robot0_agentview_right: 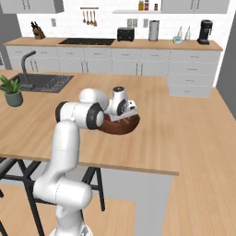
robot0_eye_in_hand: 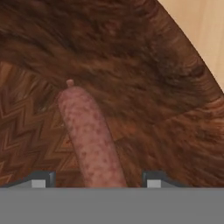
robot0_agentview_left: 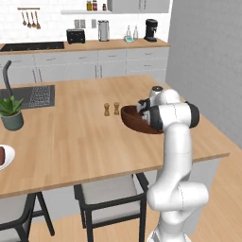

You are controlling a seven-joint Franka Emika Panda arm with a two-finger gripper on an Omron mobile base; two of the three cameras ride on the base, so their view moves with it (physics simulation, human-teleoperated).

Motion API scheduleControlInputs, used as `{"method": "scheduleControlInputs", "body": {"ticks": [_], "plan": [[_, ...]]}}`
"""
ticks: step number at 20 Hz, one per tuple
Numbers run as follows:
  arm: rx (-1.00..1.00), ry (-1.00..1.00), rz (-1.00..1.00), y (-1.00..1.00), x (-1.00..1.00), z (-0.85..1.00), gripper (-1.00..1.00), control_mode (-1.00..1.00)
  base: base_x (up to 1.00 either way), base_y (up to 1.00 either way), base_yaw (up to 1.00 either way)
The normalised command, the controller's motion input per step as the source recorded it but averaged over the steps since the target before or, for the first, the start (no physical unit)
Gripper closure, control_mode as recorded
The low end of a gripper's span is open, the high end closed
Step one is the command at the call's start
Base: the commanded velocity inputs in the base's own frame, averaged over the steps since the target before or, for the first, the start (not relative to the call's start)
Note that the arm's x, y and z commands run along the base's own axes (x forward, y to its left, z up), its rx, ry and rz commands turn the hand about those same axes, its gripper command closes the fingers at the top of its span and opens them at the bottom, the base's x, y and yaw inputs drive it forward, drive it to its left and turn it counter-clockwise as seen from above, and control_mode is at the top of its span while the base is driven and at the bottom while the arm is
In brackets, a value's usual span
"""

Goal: Place one bun and one sausage from the bowl on each plate.

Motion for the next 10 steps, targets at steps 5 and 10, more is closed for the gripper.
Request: {"method": "scheduleControlInputs", "body": {"ticks": [5,10], "plan": [[-0.06,0.09,-0.14,-0.41,-0.65,-1.0,1.0,-1.0,0.0,0.0,0.0],[0.0,0.16,-0.19,-0.59,-0.5,-0.84,1.0,-1.0,0.0,0.0,0.0]]}}
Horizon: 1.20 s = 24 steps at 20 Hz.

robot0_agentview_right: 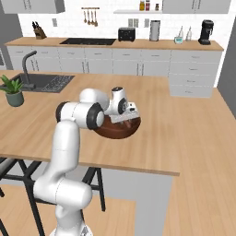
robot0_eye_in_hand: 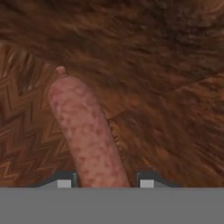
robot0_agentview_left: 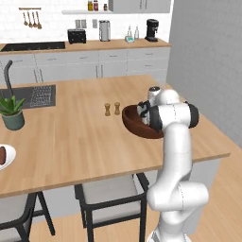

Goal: Place one bun and one sausage from the bowl on each plate.

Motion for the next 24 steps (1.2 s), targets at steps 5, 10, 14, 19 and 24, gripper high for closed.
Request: {"method": "scheduleControlInputs", "body": {"ticks": [5,10,14,19,24], "plan": [[0.05,0.05,-0.11,-0.33,-0.5,-0.22,1.0,-1.0,0.0,0.0,0.0],[0.08,-0.21,0.1,-0.03,-1.0,1.0,1.0,-1.0,0.0,0.0,0.0],[0.0,-0.11,0.18,0.11,-1.0,1.0,1.0,-1.0,0.0,0.0,0.0],[0.0,-0.07,0.15,0.29,-1.0,0.89,1.0,-1.0,0.0,0.0,0.0],[-0.1,0.09,0.16,0.62,-1.0,0.64,1.0,-1.0,0.0,0.0,0.0]]}}
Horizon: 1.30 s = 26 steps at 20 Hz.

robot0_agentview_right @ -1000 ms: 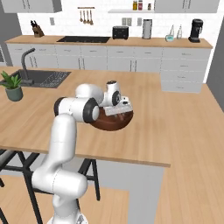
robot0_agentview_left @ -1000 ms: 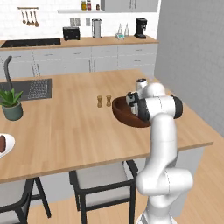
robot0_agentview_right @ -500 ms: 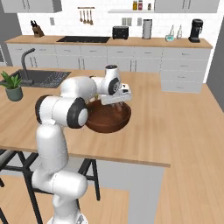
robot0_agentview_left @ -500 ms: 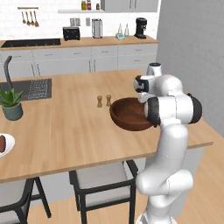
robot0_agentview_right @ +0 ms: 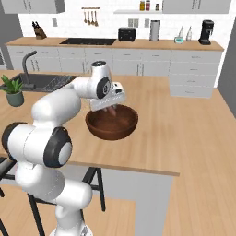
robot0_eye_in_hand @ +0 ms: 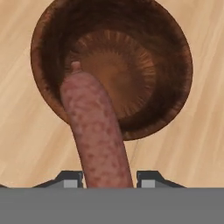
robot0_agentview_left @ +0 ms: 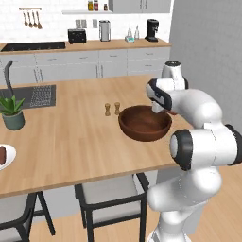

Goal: Place one bun and one sausage from the bowl on each plate.

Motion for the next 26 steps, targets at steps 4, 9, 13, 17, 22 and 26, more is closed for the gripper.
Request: {"method": "scheduleControlInputs", "body": {"ticks": [4,9,13,17,22,26], "plan": [[-0.2,0.37,0.14,0.73,-0.39,0.11,1.0,-1.0,0.0,0.0,0.0],[-0.06,0.16,0.07,0.24,-0.01,0.0,1.0,-1.0,0.0,0.0,0.0],[0.0,0.03,0.01,0.02,-0.02,0.0,1.0,1.0,-0.46,0.17,0.05],[0.0,0.0,0.0,0.0,0.0,0.0,1.0,1.0,-0.79,0.73,0.01],[0.0,0.0,0.0,0.0,0.0,0.0,1.0,1.0,-0.53,0.99,0.0],[0.0,0.0,0.0,0.0,0.0,0.0,1.0,1.0,-0.38,1.0,0.0]]}}
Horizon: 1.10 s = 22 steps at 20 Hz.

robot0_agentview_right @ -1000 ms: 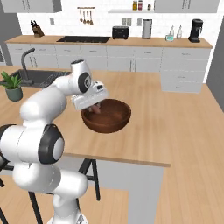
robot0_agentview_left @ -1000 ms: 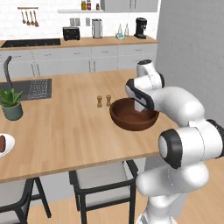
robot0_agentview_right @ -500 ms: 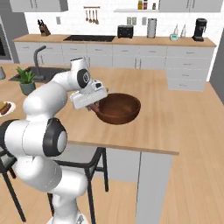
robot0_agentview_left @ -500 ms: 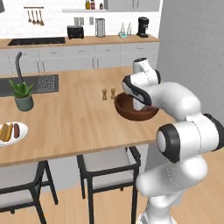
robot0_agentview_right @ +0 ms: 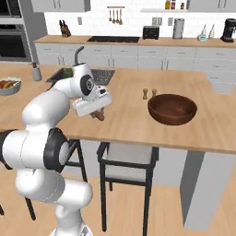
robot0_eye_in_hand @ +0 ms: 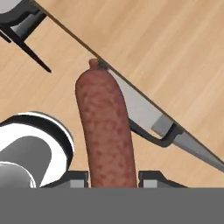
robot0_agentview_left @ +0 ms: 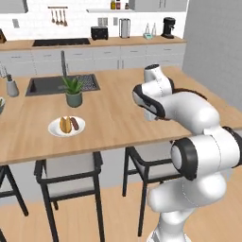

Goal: Place one bun and one sausage from the bowl on each plate.

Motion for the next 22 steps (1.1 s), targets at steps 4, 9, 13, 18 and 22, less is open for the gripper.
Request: {"method": "scheduleControlInputs", "body": {"ticks": [4,9,13,18,22], "plan": [[0.0,0.0,0.0,0.0,0.0,0.0,1.0,1.0,-0.06,1.0,0.0],[0.0,0.0,0.0,0.0,0.0,0.0,1.0,1.0,0.01,1.0,0.0],[0.0,0.0,0.0,0.0,0.0,0.0,1.0,1.0,0.16,1.0,0.0],[0.0,0.0,0.0,0.0,0.0,0.0,1.0,1.0,0.41,0.76,0.02],[0.0,0.0,0.0,0.0,0.0,0.0,1.0,1.0,0.51,0.52,0.04]]}}
